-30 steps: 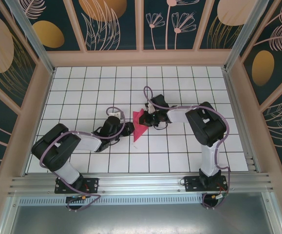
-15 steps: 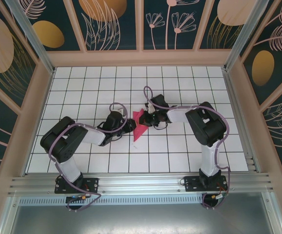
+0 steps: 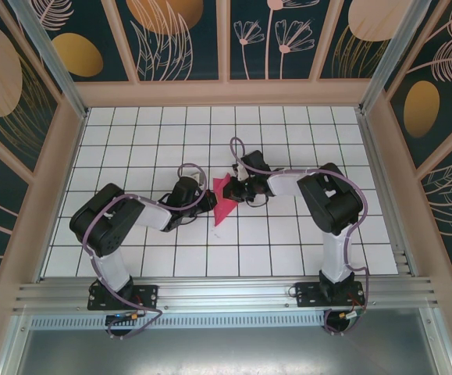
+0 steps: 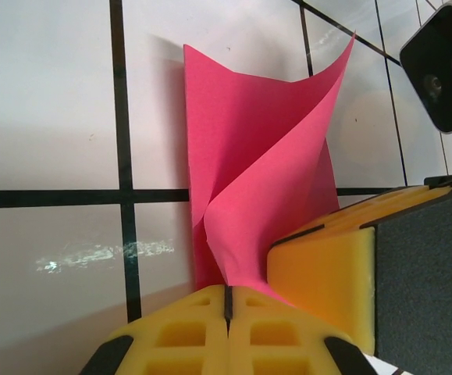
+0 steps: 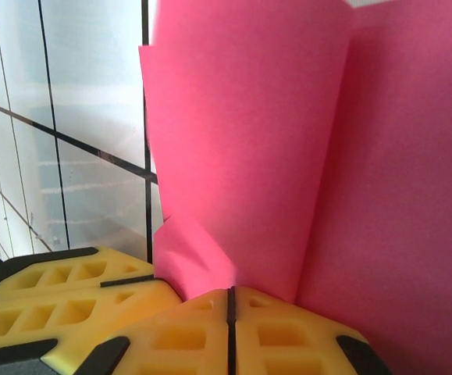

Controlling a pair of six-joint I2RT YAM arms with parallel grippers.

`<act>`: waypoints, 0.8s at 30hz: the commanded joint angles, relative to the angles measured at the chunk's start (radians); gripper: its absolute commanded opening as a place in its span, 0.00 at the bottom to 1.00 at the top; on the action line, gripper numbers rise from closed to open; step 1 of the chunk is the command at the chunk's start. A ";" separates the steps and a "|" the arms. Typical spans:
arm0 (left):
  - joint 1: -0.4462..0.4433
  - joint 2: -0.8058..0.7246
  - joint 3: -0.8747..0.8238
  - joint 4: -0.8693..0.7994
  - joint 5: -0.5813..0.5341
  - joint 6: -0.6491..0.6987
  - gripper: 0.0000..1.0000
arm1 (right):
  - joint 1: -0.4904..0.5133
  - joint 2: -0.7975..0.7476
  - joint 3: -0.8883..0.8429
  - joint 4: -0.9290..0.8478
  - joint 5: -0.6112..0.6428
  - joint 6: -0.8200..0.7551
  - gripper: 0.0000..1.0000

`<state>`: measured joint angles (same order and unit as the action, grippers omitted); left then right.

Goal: Fold a paper plane with a square sheet of paper (pick it up from the middle)
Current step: Fourth fold the wing at the center of the table.

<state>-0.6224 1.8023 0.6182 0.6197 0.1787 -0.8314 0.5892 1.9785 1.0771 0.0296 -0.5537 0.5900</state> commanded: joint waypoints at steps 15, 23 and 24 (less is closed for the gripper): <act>0.005 0.035 0.019 -0.075 -0.012 0.068 0.00 | 0.039 -0.151 -0.097 0.043 -0.040 0.088 0.11; 0.006 0.035 0.014 -0.071 -0.007 0.066 0.00 | 0.084 -0.123 -0.156 0.159 -0.071 0.179 0.08; 0.006 0.035 0.015 -0.070 -0.007 0.065 0.00 | 0.086 -0.120 -0.155 0.158 -0.068 0.180 0.08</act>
<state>-0.6228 1.8057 0.6357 0.5903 0.1799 -0.7891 0.6685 1.8481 0.9295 0.1154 -0.5980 0.7280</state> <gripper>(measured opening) 0.066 0.085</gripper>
